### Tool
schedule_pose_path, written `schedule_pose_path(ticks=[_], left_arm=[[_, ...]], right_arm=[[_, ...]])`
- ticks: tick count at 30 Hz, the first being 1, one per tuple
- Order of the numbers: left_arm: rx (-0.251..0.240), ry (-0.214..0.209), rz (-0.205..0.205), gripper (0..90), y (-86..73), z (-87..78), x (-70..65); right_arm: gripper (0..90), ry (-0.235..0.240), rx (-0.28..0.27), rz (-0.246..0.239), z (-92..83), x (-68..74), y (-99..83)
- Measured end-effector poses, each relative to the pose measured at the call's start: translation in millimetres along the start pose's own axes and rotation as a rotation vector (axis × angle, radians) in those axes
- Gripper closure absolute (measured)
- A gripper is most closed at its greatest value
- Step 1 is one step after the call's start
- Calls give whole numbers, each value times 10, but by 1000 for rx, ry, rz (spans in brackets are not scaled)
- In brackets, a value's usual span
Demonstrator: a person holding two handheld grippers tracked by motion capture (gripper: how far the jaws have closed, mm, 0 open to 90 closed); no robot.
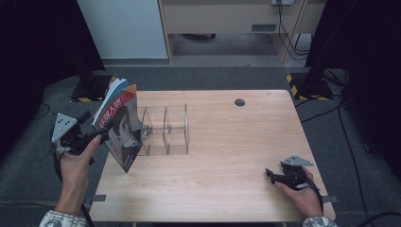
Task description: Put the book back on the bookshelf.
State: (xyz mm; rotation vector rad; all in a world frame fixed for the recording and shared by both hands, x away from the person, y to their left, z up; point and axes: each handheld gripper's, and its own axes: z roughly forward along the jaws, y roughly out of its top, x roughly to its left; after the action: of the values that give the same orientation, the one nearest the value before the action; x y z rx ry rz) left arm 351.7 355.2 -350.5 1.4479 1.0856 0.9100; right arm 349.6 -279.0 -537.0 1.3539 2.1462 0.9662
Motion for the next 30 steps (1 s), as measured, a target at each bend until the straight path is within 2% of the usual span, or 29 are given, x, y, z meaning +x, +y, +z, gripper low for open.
schedule_pose_path(ticks=[7, 11, 17, 30], left_arm=[[0, -22, 24, 87, 121, -14, -9], [-6, -33, 21, 88, 174, -17, -19], [-9, -50, 38, 89, 264, -22, -59], [5, -114, 74, 89, 473, 1, -225]], right_arm=[[268, 0, -1, -3, 1, -2, 1], [269, 0, -1, -3, 1, -2, 1], [269, 1, -1, -3, 1, -2, 1], [269, -2, -1, -2, 0, 1, 0]])
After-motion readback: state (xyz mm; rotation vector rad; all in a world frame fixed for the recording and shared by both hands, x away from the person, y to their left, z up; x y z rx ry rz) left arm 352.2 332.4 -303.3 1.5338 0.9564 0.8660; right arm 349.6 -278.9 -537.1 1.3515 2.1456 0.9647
